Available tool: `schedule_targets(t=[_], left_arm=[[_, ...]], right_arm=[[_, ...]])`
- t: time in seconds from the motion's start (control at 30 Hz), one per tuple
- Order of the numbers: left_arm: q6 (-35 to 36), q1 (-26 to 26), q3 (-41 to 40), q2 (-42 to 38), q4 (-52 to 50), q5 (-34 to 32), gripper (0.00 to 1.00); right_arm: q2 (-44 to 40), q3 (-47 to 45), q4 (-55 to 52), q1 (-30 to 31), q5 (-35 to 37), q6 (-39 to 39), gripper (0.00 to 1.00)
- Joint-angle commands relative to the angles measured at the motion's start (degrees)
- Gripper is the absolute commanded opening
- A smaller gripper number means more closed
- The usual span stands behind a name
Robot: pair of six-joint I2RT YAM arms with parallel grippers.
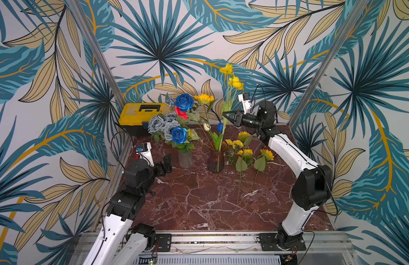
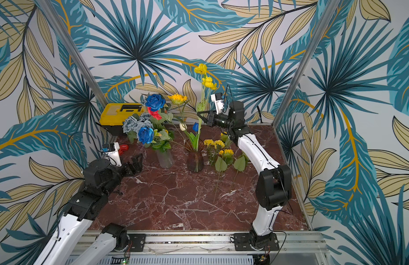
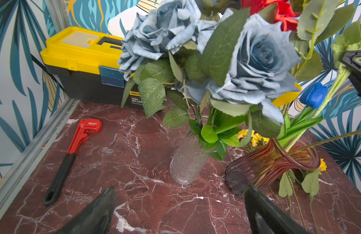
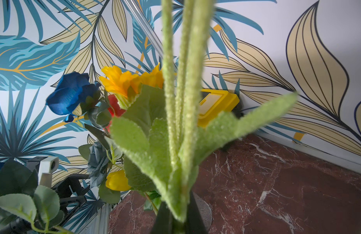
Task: Pick out yellow flowers from the vase
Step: Pick up the flower from the vase.
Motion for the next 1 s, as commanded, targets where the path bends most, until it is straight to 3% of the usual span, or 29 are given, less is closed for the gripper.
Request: schedule_targets(t=[0.0, 0.63, 0.97], left_arm=[[-0.3, 0.6, -0.7, 0.0, 0.6, 0.5, 0.99], [-0.2, 0.7, -0.8, 0.2, 0.6, 0.3, 0.99], [0.0, 0.7, -0.8, 0.2, 0.6, 0.5, 1.00]], right_arm=[[-4.1, 0.8, -0.7, 0.2, -0.3, -1.2, 0.01], [-13.8, 3.2, -6.8, 0.2, 1.6, -5.5, 0.00], [-22.1, 5.4, -12.0, 0.2, 6.8, -9.3, 0.00]])
